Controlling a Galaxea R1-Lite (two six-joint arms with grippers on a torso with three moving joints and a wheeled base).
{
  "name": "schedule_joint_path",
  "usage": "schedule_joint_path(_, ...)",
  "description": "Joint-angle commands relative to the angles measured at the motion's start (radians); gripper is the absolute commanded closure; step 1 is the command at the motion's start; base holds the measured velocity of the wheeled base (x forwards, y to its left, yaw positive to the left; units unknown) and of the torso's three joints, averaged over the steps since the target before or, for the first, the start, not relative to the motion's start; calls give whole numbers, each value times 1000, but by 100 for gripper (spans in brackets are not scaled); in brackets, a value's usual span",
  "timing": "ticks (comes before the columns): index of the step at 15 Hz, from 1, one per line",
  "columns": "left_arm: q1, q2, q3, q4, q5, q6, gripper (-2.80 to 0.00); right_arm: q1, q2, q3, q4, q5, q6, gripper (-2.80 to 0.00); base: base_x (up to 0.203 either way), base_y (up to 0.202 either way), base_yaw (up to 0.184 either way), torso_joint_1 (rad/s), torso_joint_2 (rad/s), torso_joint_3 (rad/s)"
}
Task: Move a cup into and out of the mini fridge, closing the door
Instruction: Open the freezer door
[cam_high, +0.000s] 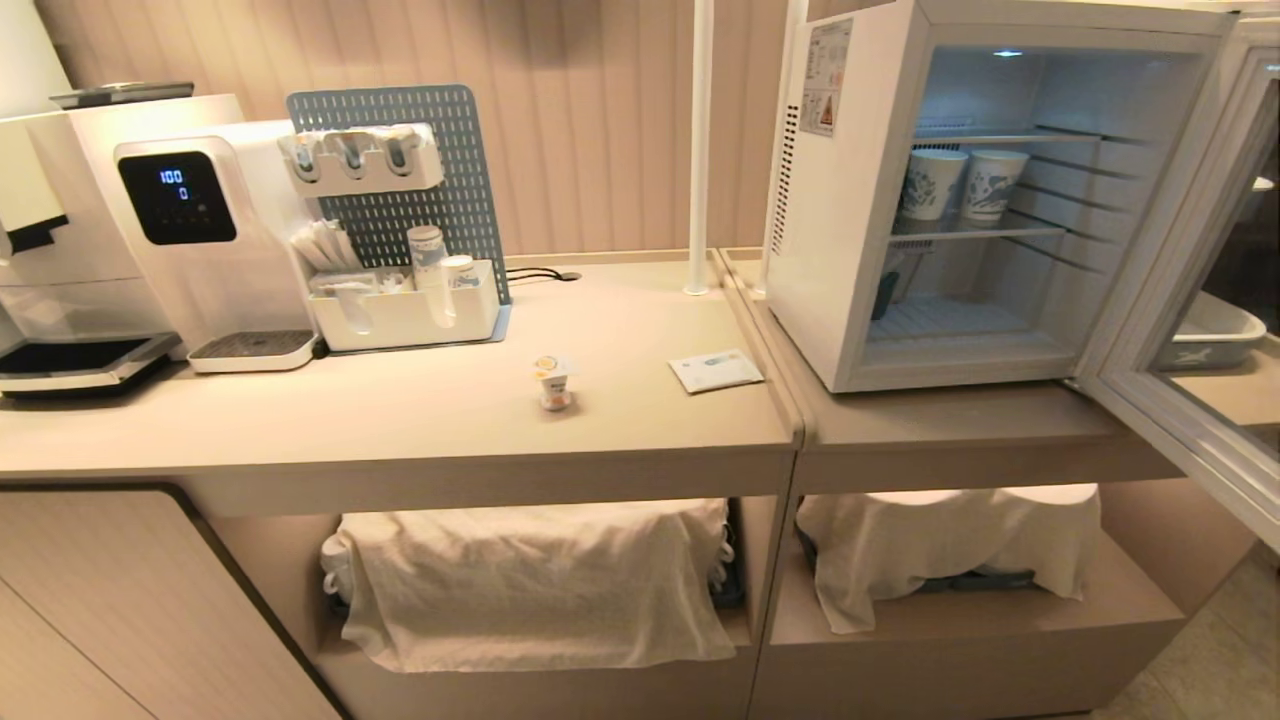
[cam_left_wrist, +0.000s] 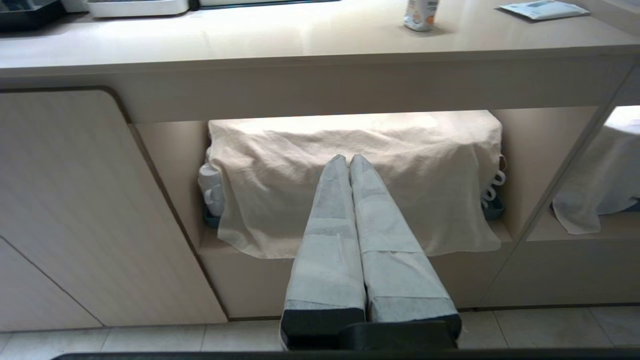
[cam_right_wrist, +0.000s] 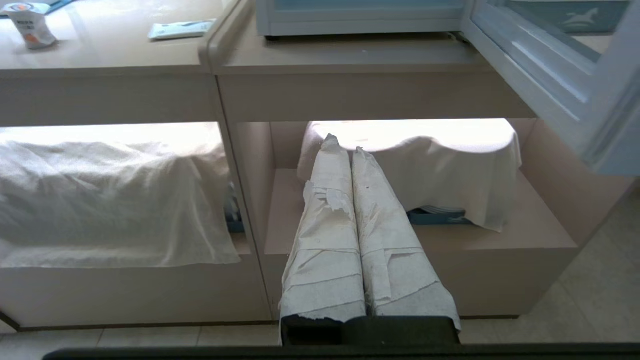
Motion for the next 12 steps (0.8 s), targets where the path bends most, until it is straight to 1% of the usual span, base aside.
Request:
schedule_joint_path(1, -1, 0, 0, 0, 0, 0, 0, 0, -2, 9, 0, 0, -1, 0, 0, -191, -1, 2, 7, 12)
schedule_joint_path(10, -1, 0, 2, 2, -3, -1, 0, 0, -2, 9, 0, 0, 2, 0, 0, -191, 0, 3, 3, 2)
schedule_joint_path(11, -1, 0, 2, 2, -1, 0, 0, 0, -2, 9, 0, 0, 1, 0, 0, -118, -4, 2, 1, 6)
schedule_joint_path(12, 0, 0, 2, 2, 3, -1, 0, 0, -2, 9, 0, 2, 1, 0, 0, 0, 0, 0, 0, 0)
